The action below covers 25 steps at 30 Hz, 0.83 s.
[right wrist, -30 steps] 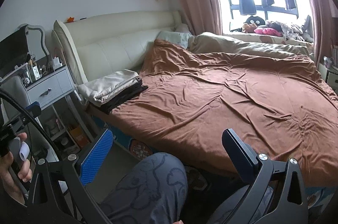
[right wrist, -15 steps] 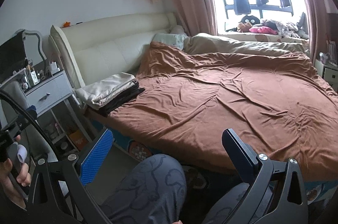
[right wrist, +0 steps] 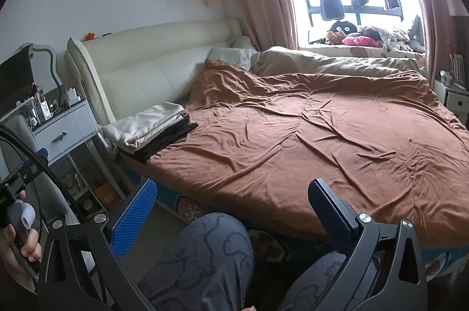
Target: Fold large clothes
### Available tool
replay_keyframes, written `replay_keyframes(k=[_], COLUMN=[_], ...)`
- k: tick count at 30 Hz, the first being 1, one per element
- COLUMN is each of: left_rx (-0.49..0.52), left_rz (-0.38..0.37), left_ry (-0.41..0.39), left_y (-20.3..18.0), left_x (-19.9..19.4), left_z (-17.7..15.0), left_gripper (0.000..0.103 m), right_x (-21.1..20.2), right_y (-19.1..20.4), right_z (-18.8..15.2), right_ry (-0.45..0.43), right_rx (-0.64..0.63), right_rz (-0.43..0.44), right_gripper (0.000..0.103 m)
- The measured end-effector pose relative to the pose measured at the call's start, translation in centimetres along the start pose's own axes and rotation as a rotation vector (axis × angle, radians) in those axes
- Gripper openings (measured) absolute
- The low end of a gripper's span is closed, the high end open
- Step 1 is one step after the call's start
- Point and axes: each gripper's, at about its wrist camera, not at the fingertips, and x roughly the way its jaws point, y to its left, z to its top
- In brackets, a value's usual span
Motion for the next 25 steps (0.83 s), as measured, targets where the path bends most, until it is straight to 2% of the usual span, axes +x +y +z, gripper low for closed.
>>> replay_keyframes(k=[11, 25], left_rx=[-0.011, 0.014], left_rz=[-0.011, -0.010], left_ry=[-0.008, -0.019], left_y=[0.1, -0.1], left_x=[-0.2, -0.3], left_z=[0.1, 0.9], left_gripper=[0.103, 0.103], right_x=[0.0, -0.3], right_y=[-0.4, -1.3], right_z=[0.3, 0.5], right_ry=[0.007, 0.008], right_rx=[-0.005, 0.031], right_rz=[-0.055, -0.053], right_gripper=[0.103, 0.103])
